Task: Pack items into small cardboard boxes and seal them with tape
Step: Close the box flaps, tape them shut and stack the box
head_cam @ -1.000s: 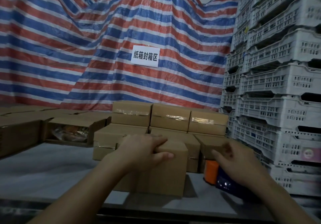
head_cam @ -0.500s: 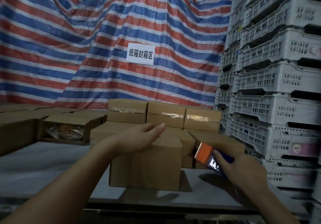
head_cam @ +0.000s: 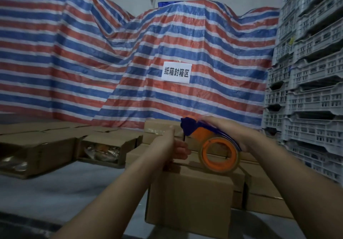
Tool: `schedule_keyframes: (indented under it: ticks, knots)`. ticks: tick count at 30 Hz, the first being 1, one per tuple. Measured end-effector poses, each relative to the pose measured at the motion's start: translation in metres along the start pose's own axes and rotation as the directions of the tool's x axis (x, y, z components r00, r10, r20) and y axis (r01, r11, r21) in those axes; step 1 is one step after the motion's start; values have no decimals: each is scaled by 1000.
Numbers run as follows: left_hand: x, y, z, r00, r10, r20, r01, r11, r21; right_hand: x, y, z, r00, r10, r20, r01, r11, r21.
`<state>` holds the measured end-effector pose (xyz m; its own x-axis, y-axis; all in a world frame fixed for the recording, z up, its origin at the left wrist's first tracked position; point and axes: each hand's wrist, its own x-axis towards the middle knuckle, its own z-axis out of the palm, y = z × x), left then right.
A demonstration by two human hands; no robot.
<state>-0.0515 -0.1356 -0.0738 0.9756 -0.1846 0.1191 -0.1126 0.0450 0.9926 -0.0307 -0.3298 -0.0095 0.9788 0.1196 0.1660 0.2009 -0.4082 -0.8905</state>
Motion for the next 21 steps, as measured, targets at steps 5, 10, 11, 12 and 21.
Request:
schedule_keyframes:
  ticks: [5, 10, 11, 12, 21]
  knots:
    - [3, 1, -8, 998, -26, 60, 28, 999, -33, 2, 5, -4, 1000, -11, -1, 11, 999, -42]
    - [7, 3, -13, 995, -49, 92, 59, 993, -104, 1, 4, -4, 1000, -22, -4, 21, 996, -83]
    - [7, 3, -14, 995, -41, 87, 52, 990, -132, 1, 4, -3, 1000, -20, 1, 20, 995, -98]
    - [7, 2, -16, 996, -36, 82, 49, 986, -157, 2, 3, -2, 1000, -21, 8, 21, 993, -114]
    - [7, 0, -25, 994, -48, 95, 64, 982, -176, -1, -4, 5, 999, -31, 17, 34, 977, -209]
